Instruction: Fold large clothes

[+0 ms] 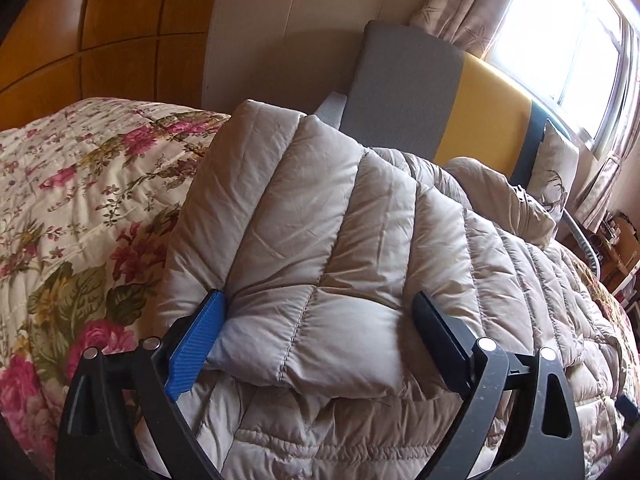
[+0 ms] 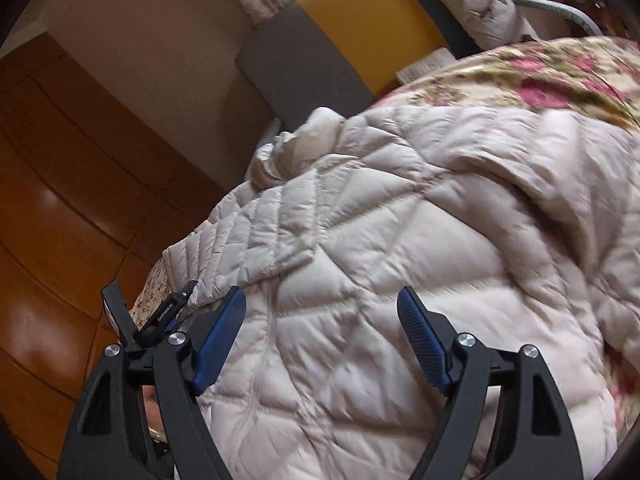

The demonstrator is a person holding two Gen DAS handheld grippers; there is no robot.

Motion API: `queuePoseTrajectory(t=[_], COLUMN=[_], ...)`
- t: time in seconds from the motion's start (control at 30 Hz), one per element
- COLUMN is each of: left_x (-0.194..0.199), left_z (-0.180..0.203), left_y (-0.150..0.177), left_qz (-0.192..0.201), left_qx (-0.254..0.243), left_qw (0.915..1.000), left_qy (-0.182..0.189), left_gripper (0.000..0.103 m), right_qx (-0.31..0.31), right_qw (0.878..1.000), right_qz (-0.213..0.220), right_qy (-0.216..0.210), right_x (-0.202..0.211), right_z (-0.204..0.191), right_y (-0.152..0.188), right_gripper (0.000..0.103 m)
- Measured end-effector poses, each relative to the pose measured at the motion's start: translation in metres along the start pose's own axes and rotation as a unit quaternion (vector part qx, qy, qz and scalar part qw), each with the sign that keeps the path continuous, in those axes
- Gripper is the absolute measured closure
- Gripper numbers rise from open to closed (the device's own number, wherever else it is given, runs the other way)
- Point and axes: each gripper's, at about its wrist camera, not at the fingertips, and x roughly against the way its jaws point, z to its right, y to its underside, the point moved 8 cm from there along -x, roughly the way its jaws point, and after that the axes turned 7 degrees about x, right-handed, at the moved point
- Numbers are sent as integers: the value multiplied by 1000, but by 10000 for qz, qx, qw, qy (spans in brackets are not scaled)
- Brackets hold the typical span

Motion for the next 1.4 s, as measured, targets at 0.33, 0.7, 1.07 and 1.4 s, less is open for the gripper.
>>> queuePoseTrajectory(t=[0.33, 0.7, 1.07, 1.4], left_x=[12, 22, 21, 25], left_z=[-2, -6, -3, -6], left_y=[11, 20, 22, 21], left_qz=[9, -11, -78, 11], left_qx=[28, 123, 64, 173], left_qw=[9999, 9997, 9997, 9998], left_qy=[-150, -188, -224, -59], left_gripper=[10, 9, 4, 4], right_qx=[-2529, -3672, -3521, -1557], right_qw=[9644, 8907, 8873, 9360], right_qz=[599, 2480, 2562, 2442], right_qy=[489, 1020, 1519, 2002], right_x=[123, 199, 215, 182], right_z=[142, 235, 268, 172], right_y=[66, 48, 7, -74], right_gripper=[32, 32, 79, 80])
